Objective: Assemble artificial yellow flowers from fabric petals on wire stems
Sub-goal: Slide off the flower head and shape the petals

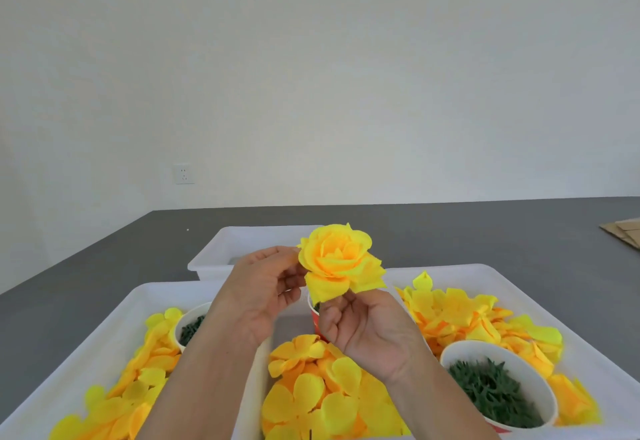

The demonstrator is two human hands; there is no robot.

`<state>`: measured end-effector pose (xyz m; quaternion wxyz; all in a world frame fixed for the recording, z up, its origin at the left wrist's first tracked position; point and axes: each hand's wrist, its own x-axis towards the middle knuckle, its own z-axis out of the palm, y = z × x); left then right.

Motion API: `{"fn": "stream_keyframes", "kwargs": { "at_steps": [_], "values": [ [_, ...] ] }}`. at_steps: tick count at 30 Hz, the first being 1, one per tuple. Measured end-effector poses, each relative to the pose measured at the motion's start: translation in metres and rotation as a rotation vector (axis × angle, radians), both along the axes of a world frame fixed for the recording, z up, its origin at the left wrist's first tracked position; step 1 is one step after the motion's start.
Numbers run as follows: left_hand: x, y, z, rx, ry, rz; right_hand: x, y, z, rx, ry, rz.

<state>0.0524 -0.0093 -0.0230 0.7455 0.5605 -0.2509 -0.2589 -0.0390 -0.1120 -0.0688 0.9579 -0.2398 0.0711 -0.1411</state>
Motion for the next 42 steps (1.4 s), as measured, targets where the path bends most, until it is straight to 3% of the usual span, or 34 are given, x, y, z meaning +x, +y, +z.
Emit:
{"fn": "stream_keyframes", "kwargs": {
  "at_steps": [6, 13, 27, 33, 42],
  "values": [
    [0.020, -0.010, -0.002, -0.046, -0.023, 0.028, 0.020, -0.015, -0.004, -0.166, 0.071, 0.110],
    [0.042, -0.023, -0.024, 0.002, 0.030, -0.015, 0.052, -0.029, -0.011, -0.076, 0.041, 0.021],
    [0.062, -0.025, -0.049, -0.101, 0.107, 0.015, 0.063, -0.035, -0.036, -0.203, 0.074, 0.069],
    [0.063, -0.026, -0.052, -0.154, 0.194, -0.022, 0.062, -0.039, -0.036, -0.096, 0.064, 0.017],
    [0.061, -0.026, -0.055, -0.062, 0.217, -0.138, 0.063, -0.041, -0.037, -0.085, 0.087, -0.017]
  ]
}}
